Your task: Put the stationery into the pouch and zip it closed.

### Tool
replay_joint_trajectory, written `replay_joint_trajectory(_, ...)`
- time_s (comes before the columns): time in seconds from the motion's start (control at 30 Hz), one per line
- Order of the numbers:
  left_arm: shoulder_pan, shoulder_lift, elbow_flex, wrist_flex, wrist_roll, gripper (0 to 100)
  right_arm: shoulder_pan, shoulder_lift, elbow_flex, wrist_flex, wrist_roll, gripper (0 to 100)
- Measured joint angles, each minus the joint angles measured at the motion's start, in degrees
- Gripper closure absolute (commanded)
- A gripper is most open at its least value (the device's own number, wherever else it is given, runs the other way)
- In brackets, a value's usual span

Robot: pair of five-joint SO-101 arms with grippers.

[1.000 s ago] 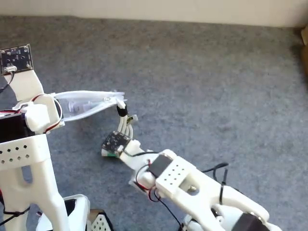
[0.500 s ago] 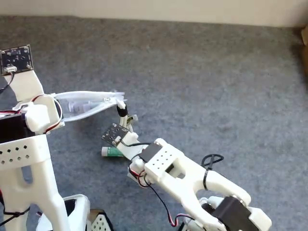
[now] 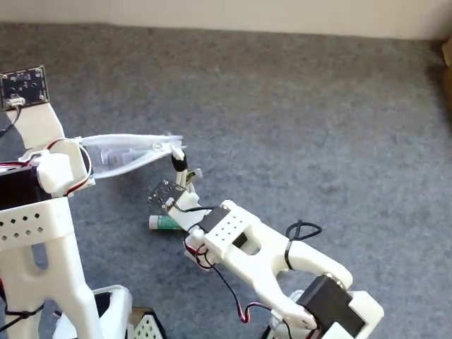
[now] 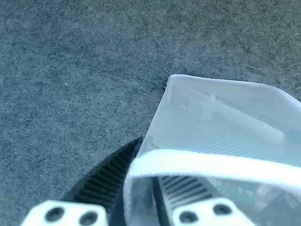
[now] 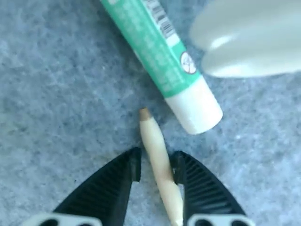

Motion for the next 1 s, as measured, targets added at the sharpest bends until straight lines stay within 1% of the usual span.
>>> replay_joint_trajectory(0.1, 0.00, 0.00, 0.00, 0.00, 0.00, 99, 0.09, 0.00, 0.00, -0.09, 0.00, 99.4)
replay_joint_trajectory(0.2, 0.00, 0.00, 0.00, 0.00, 0.00, 99, 0.26, 0.26, -0.09, -0.53, 0.18, 98.8)
replay_joint_trajectory(0.4, 0.00, 0.00, 0.00, 0.00, 0.00, 99, 0.18, 0.53, -0.09, -1.05, 5.10, 99.3)
replay_joint_trajectory(0.77, 0.00, 0.00, 0.00, 0.00, 0.00, 99, 0.26, 0.62, -0.18, -0.44, 5.71, 99.3)
replay_joint_trajectory(1.0, 0.00, 0.00, 0.00, 0.00, 0.00, 99, 2.81, 0.88, -0.70, 0.70, 5.71, 99.3)
